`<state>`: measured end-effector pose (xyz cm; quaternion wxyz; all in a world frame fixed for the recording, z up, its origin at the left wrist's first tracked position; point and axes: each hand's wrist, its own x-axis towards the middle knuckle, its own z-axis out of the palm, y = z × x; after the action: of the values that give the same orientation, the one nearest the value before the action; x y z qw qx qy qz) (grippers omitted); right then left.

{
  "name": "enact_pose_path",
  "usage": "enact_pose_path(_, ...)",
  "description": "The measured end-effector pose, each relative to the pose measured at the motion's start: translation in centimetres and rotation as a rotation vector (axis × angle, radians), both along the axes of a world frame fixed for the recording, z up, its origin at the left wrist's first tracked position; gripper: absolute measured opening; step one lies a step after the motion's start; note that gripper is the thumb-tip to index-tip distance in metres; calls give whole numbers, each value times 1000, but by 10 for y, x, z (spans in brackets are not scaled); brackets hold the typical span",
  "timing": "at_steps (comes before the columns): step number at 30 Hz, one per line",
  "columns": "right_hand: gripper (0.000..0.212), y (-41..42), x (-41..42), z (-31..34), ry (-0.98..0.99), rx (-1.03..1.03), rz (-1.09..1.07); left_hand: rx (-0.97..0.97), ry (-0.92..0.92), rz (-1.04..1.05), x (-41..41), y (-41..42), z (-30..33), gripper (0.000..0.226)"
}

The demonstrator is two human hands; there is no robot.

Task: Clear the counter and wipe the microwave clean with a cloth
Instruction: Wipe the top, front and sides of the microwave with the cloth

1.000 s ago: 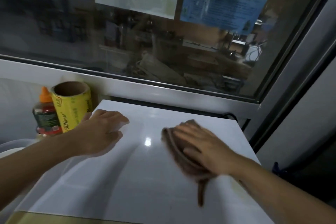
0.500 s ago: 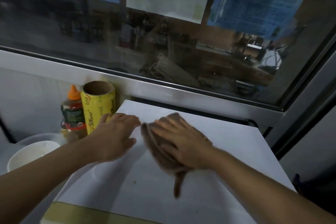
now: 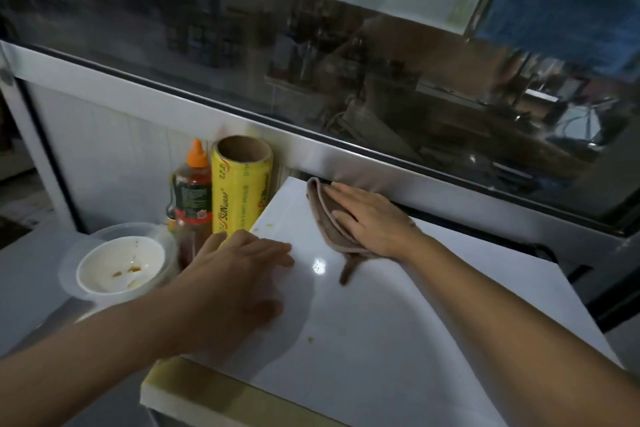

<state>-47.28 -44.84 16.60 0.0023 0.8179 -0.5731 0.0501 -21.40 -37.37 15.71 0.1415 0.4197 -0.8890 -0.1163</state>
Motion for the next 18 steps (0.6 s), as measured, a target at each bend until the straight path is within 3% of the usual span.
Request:
enact_pose_path(4, 54, 35, 28, -1, 96, -21, 153, -3, 8, 5, -1, 3, 2, 50)
enact_pose_path(10, 57, 94, 16, -2, -5, 13, 438, -87, 68, -27, 18, 33, 3, 45)
enact_pose_path(14, 49, 48, -10, 0, -104, 56, 223, -86, 141, 43, 41, 42, 1, 42)
enact_pose_path(18, 47, -16, 12, -5, -120, 22, 82, -132, 140, -19, 38, 43, 6, 29)
